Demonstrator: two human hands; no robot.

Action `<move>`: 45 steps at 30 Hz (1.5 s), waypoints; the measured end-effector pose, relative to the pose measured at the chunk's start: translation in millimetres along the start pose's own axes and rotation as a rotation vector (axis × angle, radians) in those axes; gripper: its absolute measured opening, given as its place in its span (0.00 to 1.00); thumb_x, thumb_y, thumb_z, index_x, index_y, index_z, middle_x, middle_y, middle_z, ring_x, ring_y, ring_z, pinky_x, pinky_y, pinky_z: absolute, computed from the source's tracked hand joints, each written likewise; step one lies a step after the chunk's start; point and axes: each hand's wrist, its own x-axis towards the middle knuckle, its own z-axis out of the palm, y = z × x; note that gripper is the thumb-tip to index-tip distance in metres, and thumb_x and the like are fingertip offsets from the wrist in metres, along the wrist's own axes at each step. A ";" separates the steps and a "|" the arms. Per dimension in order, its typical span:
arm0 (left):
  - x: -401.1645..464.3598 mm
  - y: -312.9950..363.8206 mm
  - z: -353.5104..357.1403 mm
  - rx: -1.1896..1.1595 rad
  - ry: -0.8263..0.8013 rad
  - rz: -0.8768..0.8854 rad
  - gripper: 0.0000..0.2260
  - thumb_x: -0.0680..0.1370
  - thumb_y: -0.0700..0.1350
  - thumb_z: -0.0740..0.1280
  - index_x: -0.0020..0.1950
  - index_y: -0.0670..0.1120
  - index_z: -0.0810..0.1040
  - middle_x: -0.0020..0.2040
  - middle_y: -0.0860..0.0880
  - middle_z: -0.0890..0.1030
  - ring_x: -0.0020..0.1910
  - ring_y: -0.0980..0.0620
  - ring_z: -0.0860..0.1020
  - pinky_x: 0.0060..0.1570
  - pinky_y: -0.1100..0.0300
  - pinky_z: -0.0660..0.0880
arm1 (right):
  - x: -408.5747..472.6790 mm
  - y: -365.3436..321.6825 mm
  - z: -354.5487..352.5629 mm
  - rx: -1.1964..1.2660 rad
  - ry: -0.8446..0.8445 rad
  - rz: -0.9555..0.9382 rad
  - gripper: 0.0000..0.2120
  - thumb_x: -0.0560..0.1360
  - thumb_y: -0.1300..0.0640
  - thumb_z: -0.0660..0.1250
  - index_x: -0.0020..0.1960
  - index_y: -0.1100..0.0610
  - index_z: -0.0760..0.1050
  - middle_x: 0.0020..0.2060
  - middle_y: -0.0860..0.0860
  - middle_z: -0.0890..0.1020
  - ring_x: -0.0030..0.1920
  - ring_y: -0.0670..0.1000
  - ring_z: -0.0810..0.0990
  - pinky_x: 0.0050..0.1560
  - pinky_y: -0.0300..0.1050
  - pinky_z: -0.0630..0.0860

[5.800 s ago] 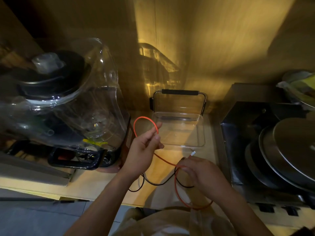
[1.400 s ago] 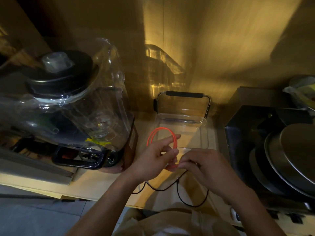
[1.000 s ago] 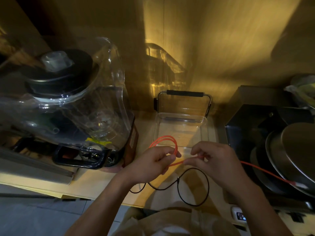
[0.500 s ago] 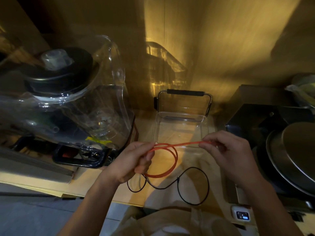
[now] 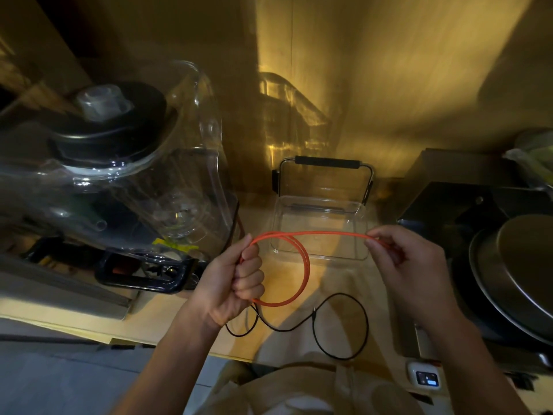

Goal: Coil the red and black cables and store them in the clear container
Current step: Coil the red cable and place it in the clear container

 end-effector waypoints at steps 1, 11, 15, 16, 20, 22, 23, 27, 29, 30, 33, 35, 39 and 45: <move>0.4 -1.2 1.4 0.000 0.039 0.023 0.14 0.81 0.49 0.60 0.37 0.47 0.71 0.25 0.54 0.58 0.21 0.57 0.56 0.18 0.66 0.60 | -0.5 0.6 1.1 0.003 0.002 -0.002 0.07 0.75 0.58 0.69 0.53 0.53 0.80 0.43 0.44 0.81 0.42 0.45 0.80 0.41 0.48 0.80; 2.7 -15.2 27.9 -0.083 0.383 0.336 0.19 0.82 0.53 0.54 0.33 0.49 0.66 0.26 0.53 0.50 0.22 0.58 0.48 0.17 0.66 0.49 | -4.8 2.6 0.2 -0.052 0.010 0.042 0.07 0.75 0.58 0.70 0.53 0.52 0.80 0.42 0.44 0.81 0.42 0.41 0.79 0.40 0.45 0.79; 2.6 -16.4 26.6 -0.136 0.391 0.361 0.19 0.82 0.53 0.54 0.33 0.49 0.67 0.26 0.54 0.50 0.22 0.58 0.48 0.17 0.66 0.50 | -5.9 1.4 0.5 -0.062 0.005 0.078 0.06 0.74 0.57 0.70 0.51 0.52 0.80 0.40 0.43 0.80 0.41 0.41 0.79 0.38 0.42 0.79; 2.5 -16.5 26.3 -0.142 0.389 0.368 0.19 0.82 0.53 0.55 0.32 0.49 0.68 0.26 0.54 0.50 0.22 0.58 0.49 0.18 0.66 0.49 | -6.4 1.7 0.5 -0.065 0.001 0.084 0.06 0.74 0.57 0.70 0.51 0.51 0.80 0.40 0.42 0.80 0.41 0.41 0.79 0.38 0.40 0.78; 1.5 -16.5 27.7 -0.120 0.388 0.387 0.18 0.80 0.52 0.57 0.31 0.49 0.70 0.26 0.54 0.50 0.22 0.58 0.48 0.19 0.66 0.49 | -9.7 2.9 1.5 -0.066 -0.031 0.083 0.06 0.74 0.58 0.71 0.50 0.50 0.79 0.39 0.41 0.78 0.39 0.41 0.78 0.38 0.38 0.76; 0.8 -16.4 29.1 -0.114 0.369 0.381 0.18 0.80 0.52 0.56 0.32 0.48 0.70 0.26 0.54 0.51 0.22 0.58 0.49 0.19 0.66 0.49 | -11.0 3.7 1.9 -0.064 -0.038 0.079 0.06 0.74 0.58 0.71 0.50 0.50 0.79 0.39 0.41 0.79 0.39 0.42 0.78 0.37 0.41 0.77; 0.4 -16.0 30.1 -0.112 0.363 0.378 0.18 0.80 0.53 0.56 0.32 0.48 0.70 0.26 0.54 0.51 0.22 0.58 0.49 0.19 0.66 0.49 | -11.5 4.2 2.2 -0.066 -0.042 0.077 0.07 0.74 0.58 0.71 0.50 0.51 0.79 0.39 0.42 0.79 0.39 0.42 0.78 0.37 0.41 0.77; 0.5 -13.0 33.3 -0.108 0.352 0.359 0.19 0.82 0.53 0.55 0.33 0.49 0.69 0.25 0.54 0.51 0.22 0.58 0.49 0.18 0.66 0.49 | -13.5 4.3 3.2 -0.065 -0.070 0.088 0.08 0.73 0.60 0.71 0.50 0.50 0.79 0.39 0.42 0.79 0.39 0.40 0.78 0.38 0.40 0.77; 0.7 -12.6 32.8 -0.112 0.325 0.347 0.19 0.82 0.53 0.54 0.34 0.49 0.70 0.25 0.54 0.51 0.21 0.58 0.49 0.18 0.66 0.50 | -14.8 3.0 4.2 -0.086 -0.101 0.112 0.08 0.73 0.60 0.71 0.50 0.50 0.79 0.40 0.41 0.79 0.39 0.39 0.77 0.38 0.37 0.74; 0.8 -12.5 32.4 -0.115 0.304 0.343 0.18 0.82 0.53 0.55 0.34 0.48 0.70 0.25 0.54 0.52 0.21 0.58 0.50 0.18 0.66 0.51 | -15.5 2.2 5.0 -0.110 -0.125 0.123 0.08 0.73 0.60 0.71 0.50 0.50 0.79 0.40 0.40 0.79 0.39 0.38 0.76 0.38 0.35 0.72; 1.9 -12.6 31.7 -0.127 0.243 0.332 0.17 0.82 0.53 0.55 0.37 0.47 0.71 0.24 0.54 0.54 0.22 0.59 0.52 0.18 0.66 0.54 | -17.6 1.4 8.1 -0.175 -0.224 0.143 0.08 0.74 0.59 0.70 0.50 0.48 0.80 0.41 0.39 0.78 0.39 0.36 0.76 0.40 0.32 0.71; 3.1 -13.0 32.0 -0.127 0.215 0.329 0.16 0.82 0.52 0.55 0.38 0.47 0.71 0.22 0.54 0.59 0.22 0.59 0.53 0.19 0.66 0.55 | -18.6 0.0 10.0 -0.205 -0.314 0.141 0.08 0.74 0.57 0.70 0.51 0.46 0.80 0.42 0.38 0.78 0.41 0.35 0.76 0.41 0.28 0.70; 5.0 -15.2 33.5 -0.083 0.176 0.330 0.12 0.82 0.48 0.56 0.42 0.45 0.72 0.24 0.54 0.63 0.20 0.59 0.61 0.21 0.65 0.60 | -20.4 -10.1 13.0 -0.280 -0.508 0.100 0.08 0.77 0.53 0.66 0.54 0.44 0.79 0.46 0.40 0.81 0.43 0.39 0.77 0.45 0.34 0.73; 4.3 -19.3 37.6 -0.011 0.198 0.322 0.11 0.81 0.44 0.55 0.46 0.44 0.75 0.28 0.53 0.63 0.25 0.57 0.63 0.27 0.63 0.61 | -23.1 -24.7 18.2 -0.305 -0.680 0.012 0.12 0.79 0.49 0.61 0.59 0.43 0.77 0.48 0.43 0.82 0.47 0.42 0.78 0.50 0.42 0.77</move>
